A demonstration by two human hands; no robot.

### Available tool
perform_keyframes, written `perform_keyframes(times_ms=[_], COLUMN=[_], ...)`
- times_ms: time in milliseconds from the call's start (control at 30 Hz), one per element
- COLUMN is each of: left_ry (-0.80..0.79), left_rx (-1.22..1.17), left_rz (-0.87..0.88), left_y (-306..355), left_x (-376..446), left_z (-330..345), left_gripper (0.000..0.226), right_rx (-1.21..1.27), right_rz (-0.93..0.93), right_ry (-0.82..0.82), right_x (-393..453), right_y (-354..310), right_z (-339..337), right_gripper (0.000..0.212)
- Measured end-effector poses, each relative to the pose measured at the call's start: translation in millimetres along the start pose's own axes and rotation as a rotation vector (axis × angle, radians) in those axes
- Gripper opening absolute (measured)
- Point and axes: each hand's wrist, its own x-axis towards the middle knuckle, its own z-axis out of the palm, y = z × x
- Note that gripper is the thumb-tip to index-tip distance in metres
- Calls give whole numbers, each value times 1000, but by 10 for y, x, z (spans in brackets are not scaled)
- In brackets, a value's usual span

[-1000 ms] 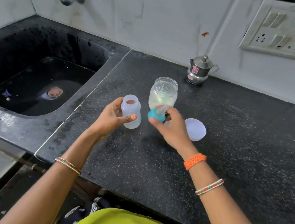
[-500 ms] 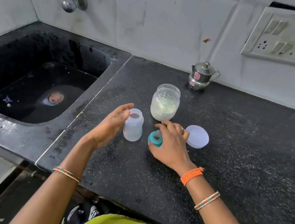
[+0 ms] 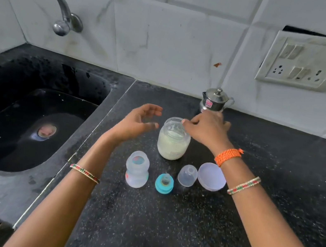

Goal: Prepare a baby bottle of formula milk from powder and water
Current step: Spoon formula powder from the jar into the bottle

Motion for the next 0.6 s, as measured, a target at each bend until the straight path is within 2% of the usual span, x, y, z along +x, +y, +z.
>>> perform_keyframes(times_ms=[133, 233, 300, 467, 600], left_ry=[-251, -320, -343, -382, -377], left_rx=[148, 202, 213, 199, 192], left_rz=[-25, -46, -46, -48, -40], left_y=[-11, -53, -72, -110, -138], left_x=[220, 318, 348, 372, 361], left_z=[72, 103, 110, 91, 84], left_gripper=[63, 66, 66, 68, 70], right_rx=[-272, -353, -317, -317, -242], right_rz=[63, 80, 60, 9, 38], right_ry=[-328, -519, -606, -639, -485], right_x=[253, 353, 378, 383, 339], right_y=[-162, -255, -278, -378, -379], right_z=[36, 56, 44, -33, -60], right_gripper=[51, 80, 76, 60, 48])
